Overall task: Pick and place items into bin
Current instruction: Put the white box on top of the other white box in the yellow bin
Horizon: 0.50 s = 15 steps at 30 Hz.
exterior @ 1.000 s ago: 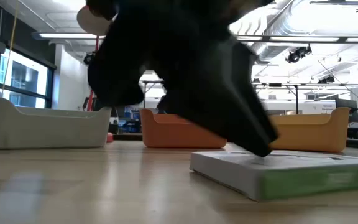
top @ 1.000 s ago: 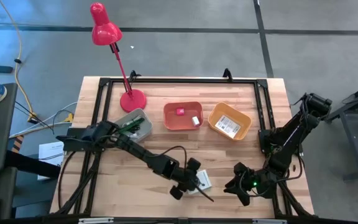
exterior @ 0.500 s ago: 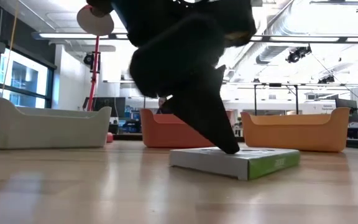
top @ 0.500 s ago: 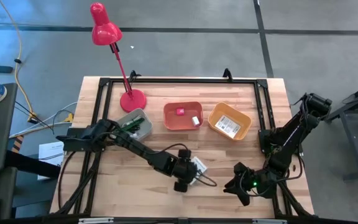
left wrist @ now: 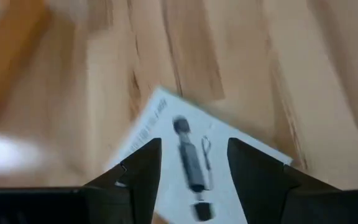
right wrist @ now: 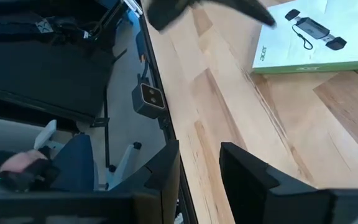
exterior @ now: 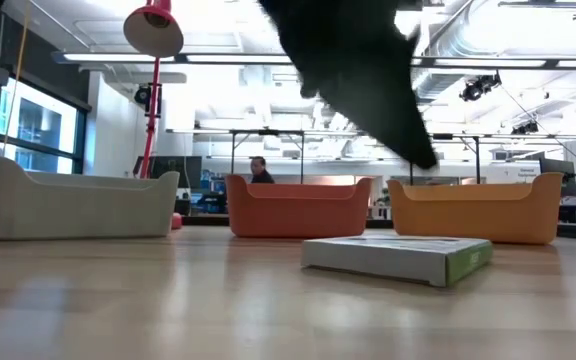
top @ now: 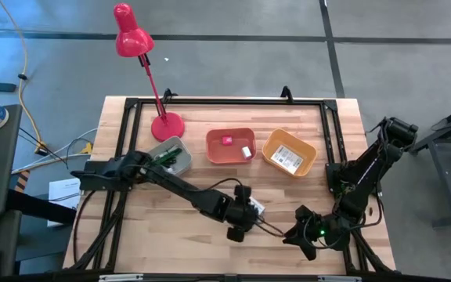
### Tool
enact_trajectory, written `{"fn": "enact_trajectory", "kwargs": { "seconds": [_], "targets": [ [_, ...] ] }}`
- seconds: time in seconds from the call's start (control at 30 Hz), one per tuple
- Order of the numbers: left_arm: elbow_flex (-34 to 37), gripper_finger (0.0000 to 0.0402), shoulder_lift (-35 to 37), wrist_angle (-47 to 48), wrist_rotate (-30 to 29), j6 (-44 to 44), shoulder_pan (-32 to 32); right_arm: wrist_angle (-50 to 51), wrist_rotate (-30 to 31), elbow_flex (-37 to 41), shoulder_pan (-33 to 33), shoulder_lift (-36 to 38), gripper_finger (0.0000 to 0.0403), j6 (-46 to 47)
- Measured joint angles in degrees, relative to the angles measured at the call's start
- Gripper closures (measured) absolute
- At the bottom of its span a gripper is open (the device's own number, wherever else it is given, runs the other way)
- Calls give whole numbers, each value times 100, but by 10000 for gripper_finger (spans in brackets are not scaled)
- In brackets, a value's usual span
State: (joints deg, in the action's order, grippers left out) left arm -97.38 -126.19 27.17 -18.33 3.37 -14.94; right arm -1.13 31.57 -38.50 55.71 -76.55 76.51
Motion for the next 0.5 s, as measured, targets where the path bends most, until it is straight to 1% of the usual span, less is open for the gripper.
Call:
{"fn": "enact_trajectory", "kwargs": {
  "seconds": [0.1,0.2,0.27,0.33,0.4,0.5],
  "targets": [
    [-492,229,20,800,-118,-909,34,0,20,0,47,0,297,0],
    [-575,229,20,1558,-487,-1223,113,0,44,0,124,0,297,0],
    [-573,229,20,2085,-590,-1386,196,0,61,0,178,0,297,0],
    [-570,229,20,2366,-471,-1624,271,0,124,0,219,0,297,-1],
    [-483,229,-9,2313,-264,-1881,342,0,184,0,227,0,297,-27],
    [-300,229,-64,2238,-9,-1949,430,0,233,0,222,0,297,-46]
  ]
}}
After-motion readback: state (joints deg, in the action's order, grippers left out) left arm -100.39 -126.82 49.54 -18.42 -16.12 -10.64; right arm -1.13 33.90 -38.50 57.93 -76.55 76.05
